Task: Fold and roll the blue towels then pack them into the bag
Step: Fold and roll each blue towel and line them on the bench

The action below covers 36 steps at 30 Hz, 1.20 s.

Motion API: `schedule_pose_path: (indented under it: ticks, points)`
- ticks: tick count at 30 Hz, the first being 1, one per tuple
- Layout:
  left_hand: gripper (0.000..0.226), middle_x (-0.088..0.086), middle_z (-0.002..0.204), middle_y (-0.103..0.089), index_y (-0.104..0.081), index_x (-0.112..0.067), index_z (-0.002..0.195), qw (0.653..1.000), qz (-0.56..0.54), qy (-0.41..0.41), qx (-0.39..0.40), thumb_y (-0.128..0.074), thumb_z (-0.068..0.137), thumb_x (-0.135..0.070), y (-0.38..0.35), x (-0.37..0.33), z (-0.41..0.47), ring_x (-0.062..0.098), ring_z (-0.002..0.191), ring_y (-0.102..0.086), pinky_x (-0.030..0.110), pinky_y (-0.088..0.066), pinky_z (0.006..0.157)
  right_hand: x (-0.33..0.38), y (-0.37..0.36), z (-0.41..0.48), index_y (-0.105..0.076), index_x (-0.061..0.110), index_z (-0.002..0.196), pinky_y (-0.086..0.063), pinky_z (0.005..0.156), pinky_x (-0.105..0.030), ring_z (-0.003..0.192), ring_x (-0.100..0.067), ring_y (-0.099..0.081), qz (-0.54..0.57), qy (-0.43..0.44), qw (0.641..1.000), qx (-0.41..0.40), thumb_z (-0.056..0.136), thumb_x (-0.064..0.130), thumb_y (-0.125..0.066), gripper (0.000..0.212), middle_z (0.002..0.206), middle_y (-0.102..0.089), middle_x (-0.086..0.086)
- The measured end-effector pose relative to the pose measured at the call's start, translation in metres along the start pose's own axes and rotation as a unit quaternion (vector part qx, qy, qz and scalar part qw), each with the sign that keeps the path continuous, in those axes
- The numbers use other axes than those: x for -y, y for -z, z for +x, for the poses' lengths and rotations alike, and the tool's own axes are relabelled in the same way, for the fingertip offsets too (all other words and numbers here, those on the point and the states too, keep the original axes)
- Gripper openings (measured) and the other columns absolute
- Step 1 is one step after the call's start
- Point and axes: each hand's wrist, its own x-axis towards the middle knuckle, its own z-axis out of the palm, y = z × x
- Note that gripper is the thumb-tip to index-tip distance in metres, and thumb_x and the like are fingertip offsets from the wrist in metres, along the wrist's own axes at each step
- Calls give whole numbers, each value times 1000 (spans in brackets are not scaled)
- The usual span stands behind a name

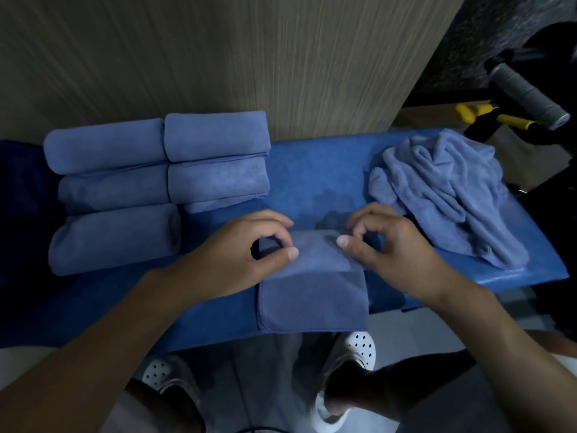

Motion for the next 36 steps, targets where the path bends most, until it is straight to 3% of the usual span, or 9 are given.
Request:
schedule_pose_path:
  ticks: [4,7,10,17,21,24,28,33,36]
  points:
    - [12,-13,115,-61,-56,-25,90,1000,22,11,5,-68,90,-27,-5,0,-2,-1,110,-55,20,-42,92,-7,-2,-4,-60,24,93,-46,91,-42,100,-14,-55,-25,-43,999,21,83,34,-71,18,100,-57,7]
    - [15,-17,113,-60,-54,-30,107,998,63,16,-3,-60,94,-27,-6,1,-3,1,106,-54,25,-44,90,-8,0,-5,-54,26,128,-41,104,-40,118,-10,-50,-36,-89,991,94,85,42,-68,48,122,-55,11]
    - [20,-17,116,-57,-57,-26,117,997,80,5,-14,-55,97,-26,-9,5,0,5,111,-53,33,-43,98,-9,0,-4,-49,28,135,-37,106,-43,119,-14,-46,-71,-88,985,131,86,50,-61,55,124,-53,8]
    - [74,-23,116,-50,-47,-34,132,985,150,63,51,-45,71,-76,-6,4,0,4,110,-44,37,-38,102,-3,0,9,-52,30,125,-41,99,-25,108,-5,-48,-40,-111,979,167,82,36,-72,48,114,-49,9]
    - [72,-18,114,-50,-53,-26,130,991,118,60,6,-55,71,-69,-2,4,8,6,109,-49,35,-41,100,1,-2,19,-58,24,121,-39,91,-13,102,-7,-51,-39,-95,988,113,79,25,-77,46,111,-49,3]
    - [70,-10,120,-47,-54,-17,133,992,102,45,-58,-66,75,-54,-1,8,15,10,113,-49,33,-41,103,1,-7,26,-57,20,122,-38,103,-35,109,-14,-46,-91,-48,994,31,76,23,-79,51,111,-43,6]
    - [59,-8,116,-45,-56,-17,127,990,120,-11,-67,-70,75,-42,0,5,10,14,108,-50,38,-44,98,3,-8,21,-55,23,107,-42,92,-49,103,-19,-44,-137,8,990,9,65,24,-85,52,108,-42,5]
    - [47,-16,112,-55,-54,-29,114,998,61,-28,-8,-75,74,-44,3,-7,-7,9,106,-55,37,-47,90,13,-6,3,-51,28,91,-41,85,-34,92,-11,-49,-61,7,998,6,69,55,-68,39,93,-52,13]
    - [33,-13,111,-58,-59,-25,99,999,24,-37,-9,-68,78,-48,-1,-13,-13,9,108,-57,30,-45,93,17,-7,-5,-55,27,92,-45,81,-27,90,-9,-56,3,-2,1000,-18,79,52,-60,28,90,-58,11]
